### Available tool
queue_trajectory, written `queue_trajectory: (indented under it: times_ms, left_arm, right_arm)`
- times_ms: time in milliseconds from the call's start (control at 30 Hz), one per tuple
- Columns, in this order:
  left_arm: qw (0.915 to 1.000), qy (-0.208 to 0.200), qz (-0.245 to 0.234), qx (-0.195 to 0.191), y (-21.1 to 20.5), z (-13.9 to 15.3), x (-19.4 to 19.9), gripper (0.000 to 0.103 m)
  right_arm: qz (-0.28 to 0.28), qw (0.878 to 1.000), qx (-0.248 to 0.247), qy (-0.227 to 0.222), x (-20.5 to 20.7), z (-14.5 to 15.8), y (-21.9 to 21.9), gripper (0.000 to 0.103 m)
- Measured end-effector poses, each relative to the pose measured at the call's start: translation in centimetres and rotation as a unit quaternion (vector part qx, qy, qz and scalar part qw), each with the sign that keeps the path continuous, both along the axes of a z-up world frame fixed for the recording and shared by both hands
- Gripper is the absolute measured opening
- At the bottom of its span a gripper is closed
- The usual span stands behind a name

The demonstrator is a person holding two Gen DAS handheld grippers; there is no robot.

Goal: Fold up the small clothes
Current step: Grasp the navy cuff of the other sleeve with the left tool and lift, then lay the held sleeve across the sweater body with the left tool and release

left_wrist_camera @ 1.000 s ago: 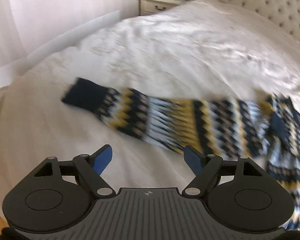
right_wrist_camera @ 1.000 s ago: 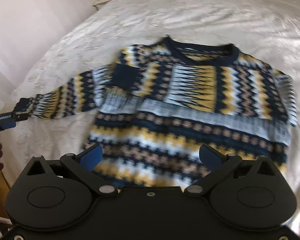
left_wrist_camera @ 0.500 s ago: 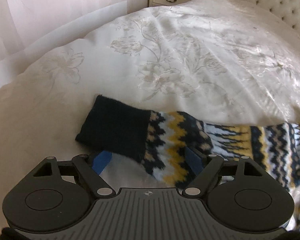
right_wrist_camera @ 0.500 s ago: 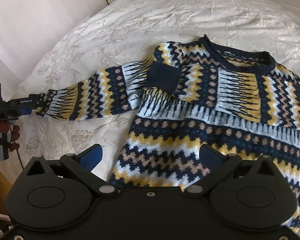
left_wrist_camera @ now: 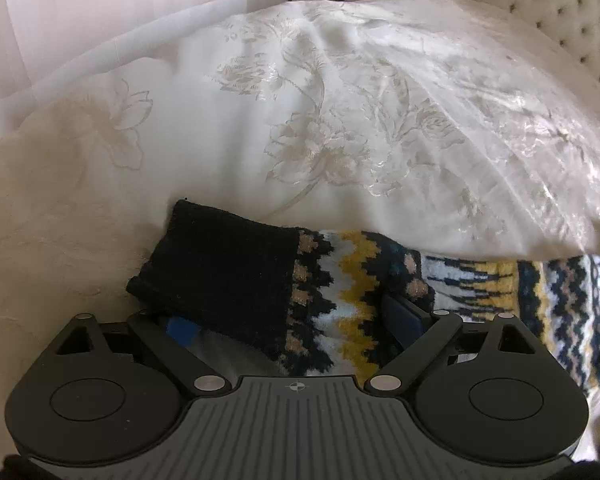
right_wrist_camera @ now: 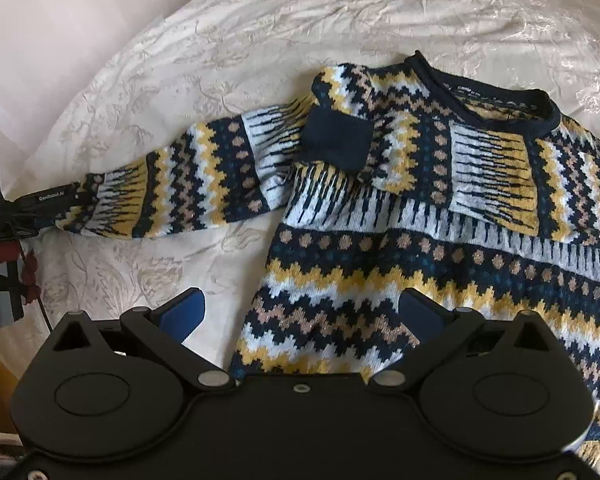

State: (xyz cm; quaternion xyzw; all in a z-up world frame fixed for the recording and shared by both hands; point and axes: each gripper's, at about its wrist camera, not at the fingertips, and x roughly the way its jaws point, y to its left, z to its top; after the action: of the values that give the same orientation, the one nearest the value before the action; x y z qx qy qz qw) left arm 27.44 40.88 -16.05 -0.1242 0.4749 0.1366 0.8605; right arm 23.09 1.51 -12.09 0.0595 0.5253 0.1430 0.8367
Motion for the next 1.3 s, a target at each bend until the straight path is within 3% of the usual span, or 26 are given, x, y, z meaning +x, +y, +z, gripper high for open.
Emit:
queue_trajectory:
  times_ms: [133,300,400,567,633,700,1000,1300]
  left_arm:
    - [0.9998,-0.002,-0.011,0.014,-0.2,0.8,-0.3,0.074]
    - [0.9988,-0.037,0.009,-0.03,1.3,1.4,-1.7,0.066]
    - [0.9984,-0.037,0.016,-0.04,2.1,1.4,-1.8,0.054]
    - [0.9959,-0.04,0.043,-0.069,3.0,1.4,-1.6,0.018]
    - [0.9938,-0.047,0.049,-0.088,3.2,1.3,-1.6,0.011]
    - [0.9942,-0.048,0.046,-0.084,2.8,1.7,-1.4,0.005]
    - [0.9926,-0.1,0.007,-0.067,-0.9,6.7,-0.7,0.005]
    - [0.9804,-0.167,-0.071,-0.077,-7.9,12.9,2.0,0.005]
  right_arm:
    - [0.01,1.0,-0.007,0.006,0.1,-0.1,0.7,0.103]
    - [0.023,1.0,-0.014,0.006,0.3,0.1,1.4,0.103]
    - [0.028,0.999,-0.015,0.006,0.5,0.2,1.8,0.103]
    - [0.041,0.999,-0.016,0.004,0.4,0.6,2.3,0.103]
    - [0.044,0.999,-0.018,0.002,0.3,0.7,2.4,0.103]
    - [0.043,0.999,-0.019,0.001,0.2,0.8,2.3,0.103]
    - [0.028,1.0,-0.01,-0.003,-0.7,0.9,1.0,0.103]
    - [-0.006,1.0,0.018,-0.008,-2.4,0.4,-2.4,0.103]
